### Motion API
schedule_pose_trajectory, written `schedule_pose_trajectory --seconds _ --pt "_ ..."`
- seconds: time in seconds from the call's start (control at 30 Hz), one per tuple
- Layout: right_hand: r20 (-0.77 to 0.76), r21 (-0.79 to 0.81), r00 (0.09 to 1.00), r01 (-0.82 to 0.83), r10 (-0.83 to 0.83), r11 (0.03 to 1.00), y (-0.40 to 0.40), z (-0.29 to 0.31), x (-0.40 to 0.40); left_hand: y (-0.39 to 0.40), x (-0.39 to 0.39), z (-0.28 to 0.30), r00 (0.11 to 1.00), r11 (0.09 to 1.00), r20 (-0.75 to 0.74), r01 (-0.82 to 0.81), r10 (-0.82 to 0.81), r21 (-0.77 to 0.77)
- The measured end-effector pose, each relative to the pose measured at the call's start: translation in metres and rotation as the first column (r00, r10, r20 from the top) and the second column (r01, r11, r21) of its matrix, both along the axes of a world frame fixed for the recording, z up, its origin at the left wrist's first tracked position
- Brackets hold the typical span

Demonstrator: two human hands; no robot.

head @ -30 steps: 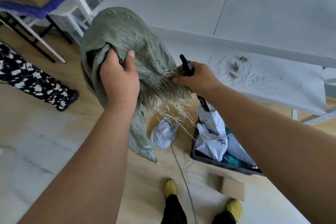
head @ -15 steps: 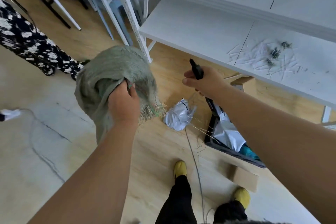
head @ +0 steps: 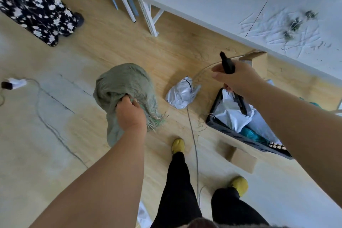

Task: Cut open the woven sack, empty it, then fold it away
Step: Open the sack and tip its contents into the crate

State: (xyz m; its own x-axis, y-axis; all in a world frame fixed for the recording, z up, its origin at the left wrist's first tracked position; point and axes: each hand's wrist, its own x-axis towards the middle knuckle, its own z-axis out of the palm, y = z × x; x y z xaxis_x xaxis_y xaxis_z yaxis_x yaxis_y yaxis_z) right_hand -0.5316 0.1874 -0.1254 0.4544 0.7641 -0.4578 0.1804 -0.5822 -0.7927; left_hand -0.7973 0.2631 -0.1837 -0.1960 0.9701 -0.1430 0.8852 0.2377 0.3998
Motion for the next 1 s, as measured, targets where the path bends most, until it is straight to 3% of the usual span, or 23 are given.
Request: schedule_pose_trajectory --seconds 0.3,0.6,0.87,1.0 --pt "-0.031 -0.107 0.999 -0.016 0.013 0.994 -0.075 -0.044 0.022 -0.070 0.008 -0.051 0.995 0.996 -0.099 -0.022 0.014 -0.089" --pt "-0.065 -0.097 0.990 0.115 -0.122 0.989 -0.081 -0.097 0.024 -0.058 0.024 -0.090 0.977 0.982 -0.201 0.042 -0.079 -0.182" --pt "-0.093 -0.107 0.979 0.172 -0.182 0.979 -0.085 -0.174 0.032 -0.046 0.069 -0.163 0.890 0.935 -0.338 0.218 -0.307 -0.278" --pt "-0.085 -0.075 0.963 0.250 -0.256 0.965 -0.094 -0.221 0.046 -0.050 0.092 -0.220 0.916 0.941 -0.290 0.197 -0.277 -0.276"
